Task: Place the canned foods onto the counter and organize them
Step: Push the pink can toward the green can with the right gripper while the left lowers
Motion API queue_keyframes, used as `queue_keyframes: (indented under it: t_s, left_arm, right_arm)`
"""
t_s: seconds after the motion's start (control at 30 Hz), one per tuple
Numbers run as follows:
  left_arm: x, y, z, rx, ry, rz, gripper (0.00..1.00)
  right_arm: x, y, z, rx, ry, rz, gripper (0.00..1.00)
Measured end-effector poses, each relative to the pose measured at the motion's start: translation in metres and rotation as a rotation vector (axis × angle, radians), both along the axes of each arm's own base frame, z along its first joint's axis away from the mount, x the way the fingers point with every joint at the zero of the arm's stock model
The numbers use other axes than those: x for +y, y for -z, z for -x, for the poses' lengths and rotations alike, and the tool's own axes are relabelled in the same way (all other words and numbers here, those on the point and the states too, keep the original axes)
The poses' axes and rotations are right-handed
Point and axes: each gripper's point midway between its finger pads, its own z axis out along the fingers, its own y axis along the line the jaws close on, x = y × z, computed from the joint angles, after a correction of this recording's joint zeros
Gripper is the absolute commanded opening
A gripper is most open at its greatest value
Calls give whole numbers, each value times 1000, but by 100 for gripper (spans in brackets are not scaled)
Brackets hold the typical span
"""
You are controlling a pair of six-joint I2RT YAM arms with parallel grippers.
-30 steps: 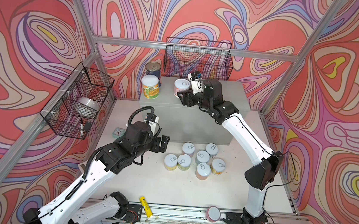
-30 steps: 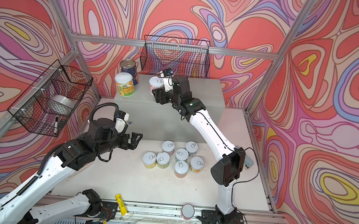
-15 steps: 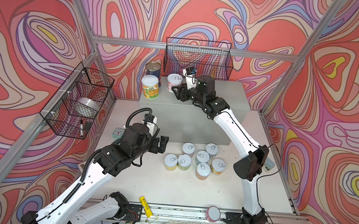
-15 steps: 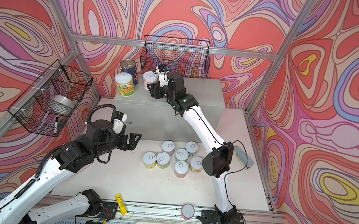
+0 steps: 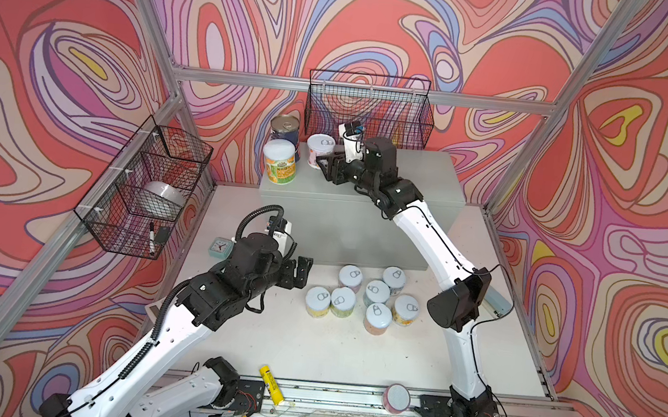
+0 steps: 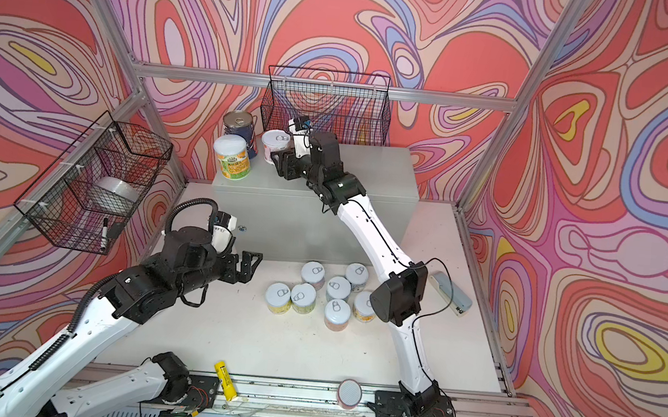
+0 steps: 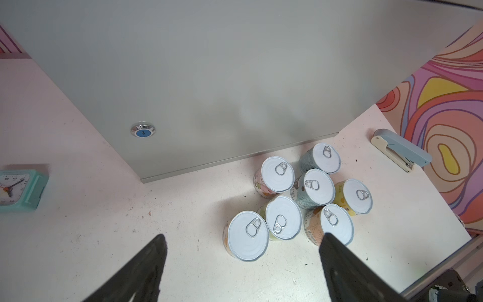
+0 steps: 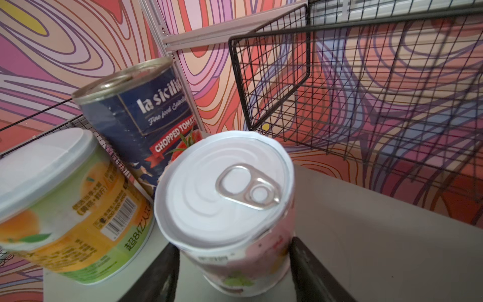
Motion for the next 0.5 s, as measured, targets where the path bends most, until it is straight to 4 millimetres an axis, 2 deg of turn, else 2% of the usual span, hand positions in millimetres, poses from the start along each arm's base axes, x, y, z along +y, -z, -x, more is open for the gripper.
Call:
queue_keyframes:
  t_s: [0.5]
  left_arm:
    - [2, 7, 0, 9, -7, -10, 93]
  right_arm:
    - [7, -4, -10, -11, 8, -61, 65]
